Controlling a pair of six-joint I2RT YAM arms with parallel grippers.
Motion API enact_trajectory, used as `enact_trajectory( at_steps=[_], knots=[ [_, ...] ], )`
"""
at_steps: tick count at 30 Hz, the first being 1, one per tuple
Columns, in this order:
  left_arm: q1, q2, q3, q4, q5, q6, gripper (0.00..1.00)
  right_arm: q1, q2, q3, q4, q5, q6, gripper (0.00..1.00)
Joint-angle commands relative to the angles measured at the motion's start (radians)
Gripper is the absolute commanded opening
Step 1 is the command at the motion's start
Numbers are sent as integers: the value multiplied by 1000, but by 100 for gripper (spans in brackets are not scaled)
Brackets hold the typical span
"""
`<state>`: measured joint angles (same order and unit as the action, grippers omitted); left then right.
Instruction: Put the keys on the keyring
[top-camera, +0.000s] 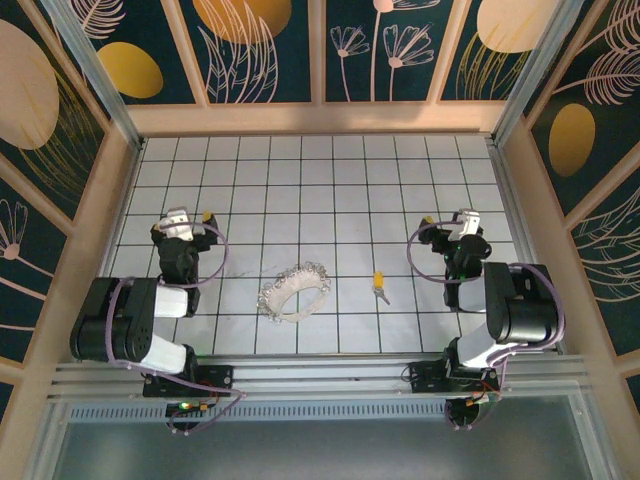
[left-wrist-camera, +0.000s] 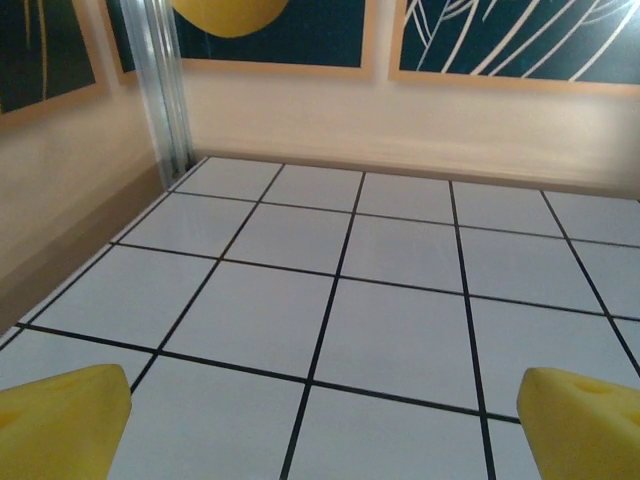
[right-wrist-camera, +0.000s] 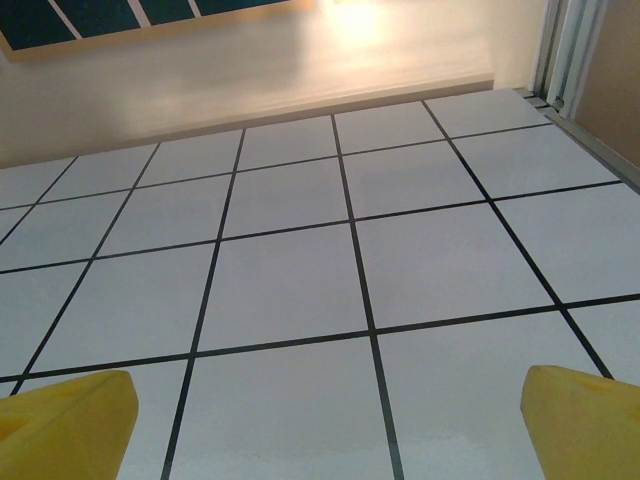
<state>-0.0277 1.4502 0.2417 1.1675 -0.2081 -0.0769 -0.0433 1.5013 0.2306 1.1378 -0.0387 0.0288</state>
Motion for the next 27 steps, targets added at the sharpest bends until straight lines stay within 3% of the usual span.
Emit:
enact_trajectory(
  at_steps=[1, 7, 12, 15, 18, 22, 27],
  knots=[
    [5, -84, 66, -151, -34, -14, 99, -3, -132, 83, -187, 58, 29, 99],
    [6, -186, 165, -385, -41, -52, 99, -3, -263, 228, -523, 86, 178, 99],
    [5, -273, 267, -576, 5, -213, 99, -11, -265, 365, -778, 201, 380, 99],
    [5, -308, 325, -704, 52, -332, 99, -24, -252, 410, -827, 47, 364, 99],
    [3, -347, 346, -798, 149, -422, 99, -3, -262, 421, -856, -96, 347, 89],
    [-2, -422, 309, -882, 268, -502, 99, 98, -254, 444, -953, -193, 329, 81],
    [-47, -513, 239, -929, 328, -599, 98, 312, -253, 399, -983, -199, 377, 78]
  ],
)
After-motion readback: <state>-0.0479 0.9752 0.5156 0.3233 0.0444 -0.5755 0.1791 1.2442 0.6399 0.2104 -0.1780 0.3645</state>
